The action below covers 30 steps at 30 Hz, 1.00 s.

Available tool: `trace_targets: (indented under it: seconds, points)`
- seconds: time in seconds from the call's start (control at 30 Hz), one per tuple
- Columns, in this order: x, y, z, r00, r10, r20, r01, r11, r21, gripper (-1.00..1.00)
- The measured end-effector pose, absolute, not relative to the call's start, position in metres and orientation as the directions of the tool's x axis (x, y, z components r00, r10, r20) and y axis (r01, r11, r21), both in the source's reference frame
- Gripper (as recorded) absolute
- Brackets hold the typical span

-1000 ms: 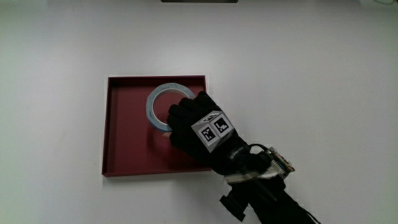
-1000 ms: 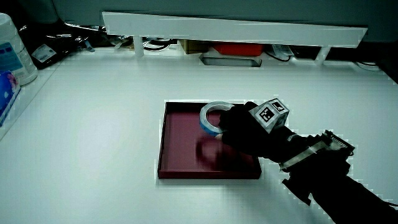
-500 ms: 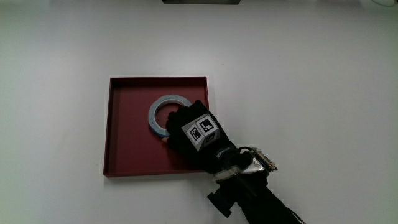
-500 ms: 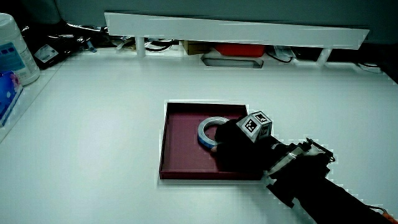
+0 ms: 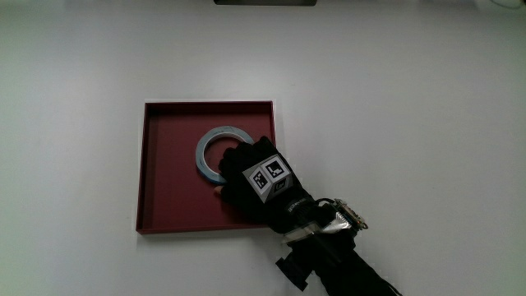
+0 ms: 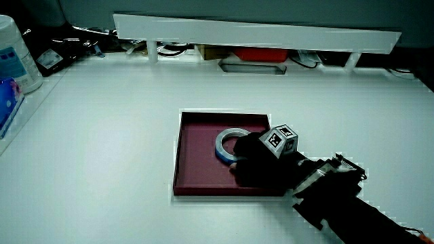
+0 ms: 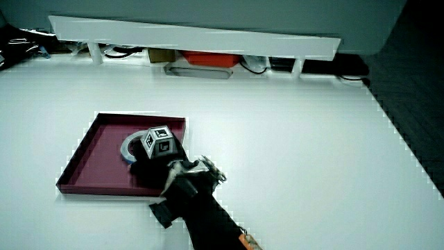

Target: Place blue tape

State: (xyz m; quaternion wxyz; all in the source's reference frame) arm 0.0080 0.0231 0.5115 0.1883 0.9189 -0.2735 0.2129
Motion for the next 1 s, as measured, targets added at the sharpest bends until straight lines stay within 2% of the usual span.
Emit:
trace_targets:
  seconds: [0.37,0.6,0.7,0.8,1.0]
  points:
    - [0.018,0.021,0.508,0.738,-0.373,0.562,-0.563,-0.800,0.208,-0.67]
    - [0.029,0.023,0.464,0.693,-0.354,0.628,-0.575,-0.796,0.186,-0.90]
    - [0.029,0.031,0.453,0.685,-0.361,0.633,-0.607,-0.764,0.220,-1.00]
    - [0.027,0.038,0.441,0.666,-0.351,0.658,-0.642,-0.719,0.267,-1.00]
    - [0.019,0.062,0.409,0.571,-0.406,0.713,-0.743,-0.625,0.239,-1.00]
